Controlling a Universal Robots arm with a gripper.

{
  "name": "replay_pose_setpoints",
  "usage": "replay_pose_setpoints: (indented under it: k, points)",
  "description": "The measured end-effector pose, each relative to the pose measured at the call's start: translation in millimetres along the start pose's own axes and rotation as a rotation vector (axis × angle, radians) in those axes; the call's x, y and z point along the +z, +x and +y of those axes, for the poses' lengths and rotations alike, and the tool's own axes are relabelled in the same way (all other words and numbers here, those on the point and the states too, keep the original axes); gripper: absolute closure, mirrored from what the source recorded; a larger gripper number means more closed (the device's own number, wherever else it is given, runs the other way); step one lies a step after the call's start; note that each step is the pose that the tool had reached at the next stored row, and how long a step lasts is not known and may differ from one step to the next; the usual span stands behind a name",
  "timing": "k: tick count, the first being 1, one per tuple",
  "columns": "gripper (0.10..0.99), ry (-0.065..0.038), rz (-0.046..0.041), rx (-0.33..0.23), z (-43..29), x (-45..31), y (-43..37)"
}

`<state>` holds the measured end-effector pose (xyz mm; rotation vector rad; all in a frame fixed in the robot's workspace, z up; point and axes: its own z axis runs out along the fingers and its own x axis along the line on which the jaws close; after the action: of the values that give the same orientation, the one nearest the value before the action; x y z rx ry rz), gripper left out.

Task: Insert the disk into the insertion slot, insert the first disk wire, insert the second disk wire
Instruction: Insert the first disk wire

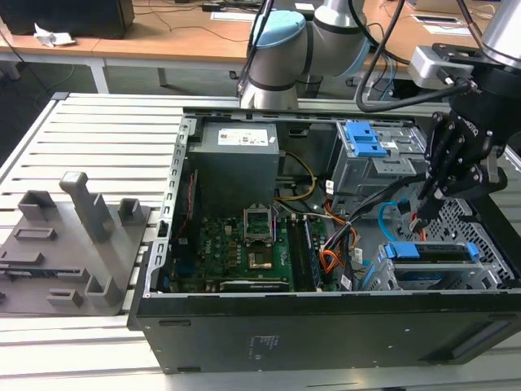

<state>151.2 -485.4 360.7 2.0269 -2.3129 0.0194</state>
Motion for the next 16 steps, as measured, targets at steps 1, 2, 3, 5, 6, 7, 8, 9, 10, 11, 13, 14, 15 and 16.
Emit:
replay_pose_setpoints:
  k: [1,2,3,5,6,7,8,9,10,11,13,14,15,16]
  points:
    - [0.847,0.000,0.0017,0.000,0.0,0.0,0.0]
    - [0.847,0.001,0.0046,0.000,0.0,0.0,-0.1]
    - [0.847,0.001,0.0079,0.000,0.0,0.0,0.0]
    - [0.847,0.001,0.0093,0.000,0.1,-0.2,0.0]
    - [0.847,0.002,0.0094,0.000,0.8,-0.3,0.1]
    - [0.847,0.003,0.0099,0.000,1.6,-0.9,0.2]
    - [0.847,0.004,0.0100,0.000,2.4,-1.3,0.3]
    - [0.847,0.005,0.0105,0.000,3.2,-2.2,0.5]
    - [0.847,0.005,0.0107,0.001,3.9,-2.5,0.6]
    - [0.847,0.006,0.0111,0.001,4.4,-2.8,0.7]
    - [0.847,0.006,0.0115,0.001,4.4,-2.4,0.7]
    - [0.847,0.006,0.0119,0.002,4.3,-1.0,0.6]
    - [0.847,0.006,0.0119,0.006,3.5,1.6,0.5]
    - [0.847,0.006,0.0121,0.009,2.2,2.6,0.3]
